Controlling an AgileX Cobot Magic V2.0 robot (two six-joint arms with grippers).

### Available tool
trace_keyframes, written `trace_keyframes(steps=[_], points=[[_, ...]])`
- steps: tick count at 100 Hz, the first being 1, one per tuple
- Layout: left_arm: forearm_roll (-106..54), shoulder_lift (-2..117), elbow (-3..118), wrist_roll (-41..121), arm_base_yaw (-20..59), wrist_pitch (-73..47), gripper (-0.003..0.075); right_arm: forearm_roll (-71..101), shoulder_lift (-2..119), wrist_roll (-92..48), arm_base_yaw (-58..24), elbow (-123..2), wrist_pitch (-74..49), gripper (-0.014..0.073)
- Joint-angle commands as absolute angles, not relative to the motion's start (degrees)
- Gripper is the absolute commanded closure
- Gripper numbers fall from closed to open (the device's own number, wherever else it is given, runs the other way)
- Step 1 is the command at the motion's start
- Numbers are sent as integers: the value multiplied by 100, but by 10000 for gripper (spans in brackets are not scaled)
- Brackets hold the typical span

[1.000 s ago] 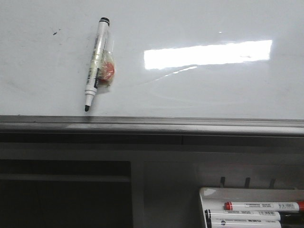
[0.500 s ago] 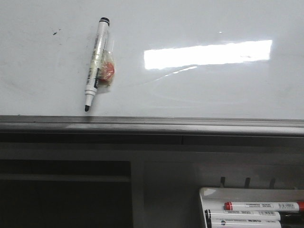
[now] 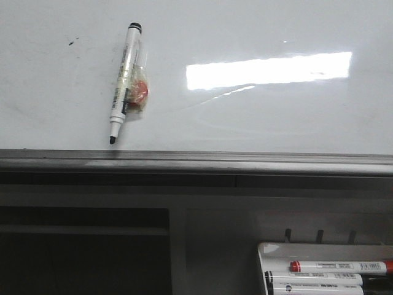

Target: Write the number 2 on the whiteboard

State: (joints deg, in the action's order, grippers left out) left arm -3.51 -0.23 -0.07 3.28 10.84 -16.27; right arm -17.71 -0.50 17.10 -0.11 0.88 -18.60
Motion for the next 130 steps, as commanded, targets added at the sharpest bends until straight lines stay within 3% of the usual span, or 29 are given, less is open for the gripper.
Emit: trace_keyframes(steps=[1,21,40,47,66,79,93,100,115,121,130], points=[[-392,-182,-69,289,1053,-1189,741,-1867,-178,1689,-18,227,-1678,665],[-629,-182,-69,289,1053,-971,741,-2687,-178,1689,-18,227,-900,665],[-4074,-182,-69,289,1067,-145,741,-2232,-178,1941,-18,227,1748,664],[-5153,-182,-58,289,1067,-36,741,-1905,-178,2966,-57,215,2294,664],[-6151,-182,86,331,1067,-152,741,-1291,-178,4232,-66,-109,1311,664],[-4445,44,1003,907,1067,-964,741,-1347,-92,4312,-216,-940,311,664],[-2494,1257,2422,907,1030,-2176,734,-1618,574,3927,-693,-2120,-1324,623],[-2035,2081,3090,1102,1030,-2857,648,-1618,999,3442,-1070,-2573,-1739,501],[-2596,3782,4067,1686,1053,-3590,240,-1607,1939,3304,-1842,-3118,-2135,168],[-3249,4294,4278,2009,1067,-3741,201,-1607,2220,3304,-2093,-3145,-2097,120],[-4205,4950,4426,2864,1229,-3747,262,-1592,2561,3304,-2325,-3145,-2004,123]])
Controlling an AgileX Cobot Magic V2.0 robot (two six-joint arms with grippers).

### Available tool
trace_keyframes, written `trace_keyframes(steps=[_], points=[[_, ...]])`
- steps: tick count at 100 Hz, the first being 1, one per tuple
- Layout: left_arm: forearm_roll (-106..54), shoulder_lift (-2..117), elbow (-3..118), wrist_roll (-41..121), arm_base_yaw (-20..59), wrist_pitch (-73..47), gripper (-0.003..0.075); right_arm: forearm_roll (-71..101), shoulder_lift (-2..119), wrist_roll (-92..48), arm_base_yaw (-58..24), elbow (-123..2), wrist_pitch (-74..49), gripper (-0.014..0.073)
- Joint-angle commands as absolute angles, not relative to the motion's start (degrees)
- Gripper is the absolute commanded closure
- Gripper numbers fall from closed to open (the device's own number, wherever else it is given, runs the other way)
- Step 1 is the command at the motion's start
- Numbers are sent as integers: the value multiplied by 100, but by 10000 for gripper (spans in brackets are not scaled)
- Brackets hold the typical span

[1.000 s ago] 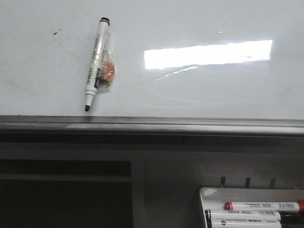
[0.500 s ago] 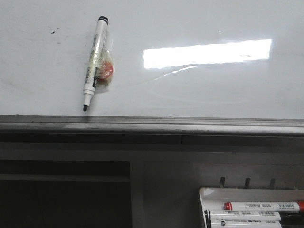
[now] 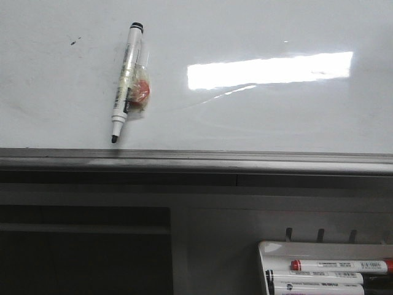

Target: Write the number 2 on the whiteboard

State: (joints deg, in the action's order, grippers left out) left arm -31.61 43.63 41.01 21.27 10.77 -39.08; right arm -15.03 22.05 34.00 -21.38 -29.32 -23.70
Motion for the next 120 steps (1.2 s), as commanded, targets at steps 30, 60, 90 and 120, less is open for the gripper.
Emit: trace_keyframes(steps=[30,60,90,120], points=[[-4991,6301,4512,3473,2504,-2468,380,-1592,2829,3304,-2369,-3145,-1673,123],[-4898,7385,4727,3454,3265,-1726,389,-1592,2854,3304,-2369,-3145,-1715,123],[-4898,7902,4786,3454,3265,-1536,705,-1592,2854,3304,-2369,-3145,-1772,123],[-4893,7792,4826,3454,3281,-1278,741,-1569,2842,3304,-2369,-3176,-1772,123]])
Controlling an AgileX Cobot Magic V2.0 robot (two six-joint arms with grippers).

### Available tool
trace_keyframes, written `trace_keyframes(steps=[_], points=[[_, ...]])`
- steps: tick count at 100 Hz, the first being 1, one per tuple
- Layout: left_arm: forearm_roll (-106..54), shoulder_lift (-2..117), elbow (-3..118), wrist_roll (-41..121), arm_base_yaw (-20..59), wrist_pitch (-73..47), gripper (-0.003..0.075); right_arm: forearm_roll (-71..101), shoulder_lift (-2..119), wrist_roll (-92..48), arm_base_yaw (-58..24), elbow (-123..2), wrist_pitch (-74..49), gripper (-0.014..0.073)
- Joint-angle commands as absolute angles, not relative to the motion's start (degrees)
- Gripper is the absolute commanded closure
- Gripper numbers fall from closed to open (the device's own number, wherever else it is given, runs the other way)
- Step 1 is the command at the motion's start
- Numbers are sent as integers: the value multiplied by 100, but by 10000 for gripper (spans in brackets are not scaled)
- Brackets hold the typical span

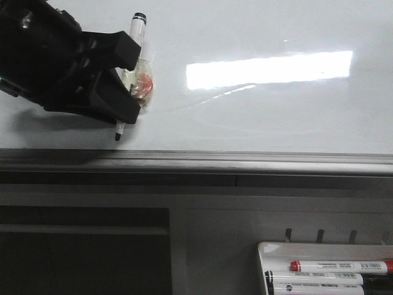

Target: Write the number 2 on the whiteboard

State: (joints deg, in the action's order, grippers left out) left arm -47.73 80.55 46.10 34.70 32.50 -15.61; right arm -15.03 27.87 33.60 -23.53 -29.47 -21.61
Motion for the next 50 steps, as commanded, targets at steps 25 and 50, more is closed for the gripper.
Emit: trace_keyframes(steps=[25,50], points=[[-3313,6684,5473,4938,4268,-2619,741,-195,2917,1166,-2906,-3948,-1607,123],[-1093,6068,5661,5375,4996,-3667,741,1287,4091,-2033,-4852,-5235,-3342,122]])
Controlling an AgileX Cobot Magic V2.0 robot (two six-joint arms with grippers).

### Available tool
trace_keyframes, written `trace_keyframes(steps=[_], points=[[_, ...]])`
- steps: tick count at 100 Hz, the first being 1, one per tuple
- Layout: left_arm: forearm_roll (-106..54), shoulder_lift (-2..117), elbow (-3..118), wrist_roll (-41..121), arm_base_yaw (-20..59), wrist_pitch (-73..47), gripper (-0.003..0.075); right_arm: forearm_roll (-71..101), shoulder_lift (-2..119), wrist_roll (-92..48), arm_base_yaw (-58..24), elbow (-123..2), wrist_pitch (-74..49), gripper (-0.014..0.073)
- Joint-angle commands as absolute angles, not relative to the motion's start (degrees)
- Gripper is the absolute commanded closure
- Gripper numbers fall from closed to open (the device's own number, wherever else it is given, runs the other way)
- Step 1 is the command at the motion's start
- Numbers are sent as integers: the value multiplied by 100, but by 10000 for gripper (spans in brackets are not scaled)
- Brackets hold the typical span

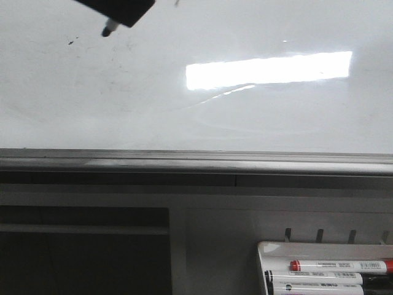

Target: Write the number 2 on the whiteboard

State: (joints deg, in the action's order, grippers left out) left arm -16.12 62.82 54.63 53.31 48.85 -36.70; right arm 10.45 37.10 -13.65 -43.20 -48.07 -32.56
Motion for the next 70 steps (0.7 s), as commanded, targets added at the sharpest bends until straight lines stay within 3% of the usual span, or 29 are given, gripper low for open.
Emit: trace_keyframes(steps=[1,23,59,66,70], points=[[-1076,6069,5661,5375,4996,-3681,741,1268,4149,-2033,-4952,-5266,-3342,122],[-1064,6014,5661,5375,5033,-3777,741,1168,4858,-2033,-5794,-5337,-2309,122],[-1137,6014,5661,5375,5033,-3813,741,1154,5713,-2033,-5821,-5337,-1540,125],[-1137,6010,5661,5375,5033,-3813,741,1154,5815,-2033,-5821,-5337,-1647,169],[-1152,6010,5661,5375,5033,-3813,741,1154,5877,-2033,-5821,-5337,-1733,237]])
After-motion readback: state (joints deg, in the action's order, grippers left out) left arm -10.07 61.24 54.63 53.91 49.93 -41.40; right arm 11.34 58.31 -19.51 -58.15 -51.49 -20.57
